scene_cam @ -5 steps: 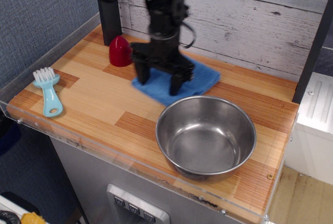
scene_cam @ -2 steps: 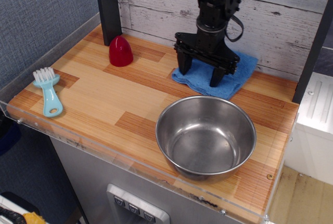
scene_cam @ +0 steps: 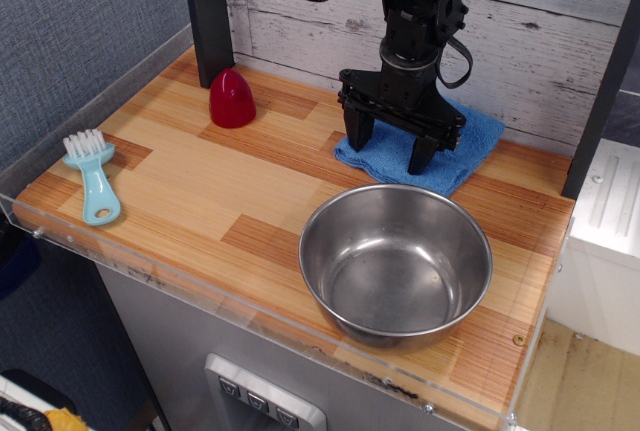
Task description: Move the blue cloth and place it at the corner of the table.
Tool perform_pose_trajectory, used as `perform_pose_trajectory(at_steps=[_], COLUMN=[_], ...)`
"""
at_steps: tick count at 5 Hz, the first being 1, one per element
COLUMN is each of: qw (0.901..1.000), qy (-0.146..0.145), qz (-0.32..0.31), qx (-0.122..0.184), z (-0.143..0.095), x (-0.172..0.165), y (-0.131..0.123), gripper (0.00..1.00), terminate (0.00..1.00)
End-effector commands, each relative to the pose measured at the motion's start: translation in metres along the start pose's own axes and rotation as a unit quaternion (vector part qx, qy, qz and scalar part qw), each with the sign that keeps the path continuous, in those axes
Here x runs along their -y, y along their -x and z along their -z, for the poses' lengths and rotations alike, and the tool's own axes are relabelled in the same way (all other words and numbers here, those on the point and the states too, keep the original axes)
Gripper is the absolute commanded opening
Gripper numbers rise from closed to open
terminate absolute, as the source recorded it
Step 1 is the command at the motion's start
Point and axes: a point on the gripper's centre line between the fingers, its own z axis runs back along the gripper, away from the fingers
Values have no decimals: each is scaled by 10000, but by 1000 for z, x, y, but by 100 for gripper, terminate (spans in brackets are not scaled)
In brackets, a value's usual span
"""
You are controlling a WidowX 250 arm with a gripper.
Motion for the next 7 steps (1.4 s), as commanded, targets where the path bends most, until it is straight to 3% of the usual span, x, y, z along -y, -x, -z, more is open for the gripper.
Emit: perform_pose_trajectory(at_steps=[1,5,7], qw=[9996,9966,9941], qy=[225,507,734], qz=[-58,-286,-397], qx=[184,586,692], z=[-36,-100,-136], x=[-4,-10,-21], y=[-3,-6,9], gripper=[100,100,100], terminate=[0,0,0])
